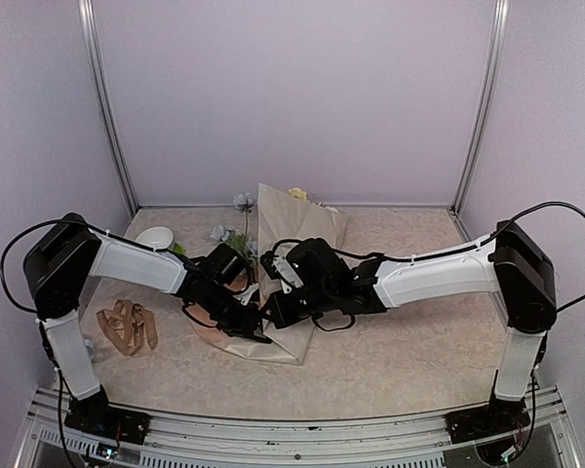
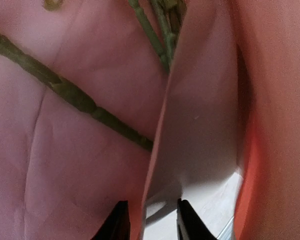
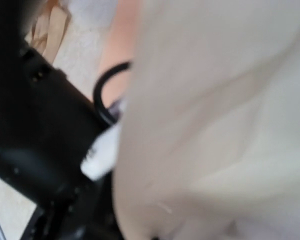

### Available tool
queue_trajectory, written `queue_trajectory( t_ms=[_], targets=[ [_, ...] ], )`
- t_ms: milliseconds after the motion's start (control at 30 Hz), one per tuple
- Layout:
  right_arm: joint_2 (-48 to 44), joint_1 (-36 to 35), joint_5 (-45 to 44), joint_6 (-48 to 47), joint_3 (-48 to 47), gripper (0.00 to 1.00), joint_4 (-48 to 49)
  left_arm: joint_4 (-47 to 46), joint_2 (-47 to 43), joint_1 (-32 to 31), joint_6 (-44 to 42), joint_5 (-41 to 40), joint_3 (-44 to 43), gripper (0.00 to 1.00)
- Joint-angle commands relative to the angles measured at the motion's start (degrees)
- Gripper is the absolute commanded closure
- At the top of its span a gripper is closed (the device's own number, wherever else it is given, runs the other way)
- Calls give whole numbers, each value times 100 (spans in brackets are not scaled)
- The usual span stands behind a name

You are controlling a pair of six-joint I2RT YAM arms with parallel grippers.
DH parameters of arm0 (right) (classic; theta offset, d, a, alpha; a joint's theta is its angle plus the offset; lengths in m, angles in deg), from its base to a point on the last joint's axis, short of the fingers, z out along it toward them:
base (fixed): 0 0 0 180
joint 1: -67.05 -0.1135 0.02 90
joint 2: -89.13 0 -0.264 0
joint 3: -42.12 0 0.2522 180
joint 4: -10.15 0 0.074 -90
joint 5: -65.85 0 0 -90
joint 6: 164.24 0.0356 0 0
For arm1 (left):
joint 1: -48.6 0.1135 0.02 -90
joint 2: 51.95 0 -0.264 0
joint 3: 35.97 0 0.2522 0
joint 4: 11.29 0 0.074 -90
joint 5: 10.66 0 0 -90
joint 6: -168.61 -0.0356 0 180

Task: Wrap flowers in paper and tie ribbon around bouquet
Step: Unfold the quarter folded wrapping paper at the center of the board.

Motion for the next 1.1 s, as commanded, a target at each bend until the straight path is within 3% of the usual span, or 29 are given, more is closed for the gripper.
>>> queue_trajectory(
  t_ms=[0, 200, 333, 533, 867, 967, 1067],
  targets=[
    [460, -40, 129, 19, -50, 100, -321, -249, -457, 68, 134, -504, -18, 60],
    [394, -36, 68, 0, 72, 100, -216, -404, -1303, 351, 587, -840, 120, 48],
    [391, -36, 106, -24, 55, 100, -168, -459, -1551, 467, 719, -967, 215, 46],
    [404, -36, 118, -24, 20, 100, -165, -1888, -1981, 765, 1473, -96, 949, 38],
    [326, -36, 77, -19, 102, 100, -131, -3429, -2052, 1019, 1979, 25, 1269, 31],
    [301, -36, 39, -21, 99, 100, -132, -3548, -1693, 1002, 2176, 239, 1191, 38],
    [274, -36, 13, -17, 91, 100, -131, -3386, -1495, 978, 2170, 96, 1201, 54]
  ],
)
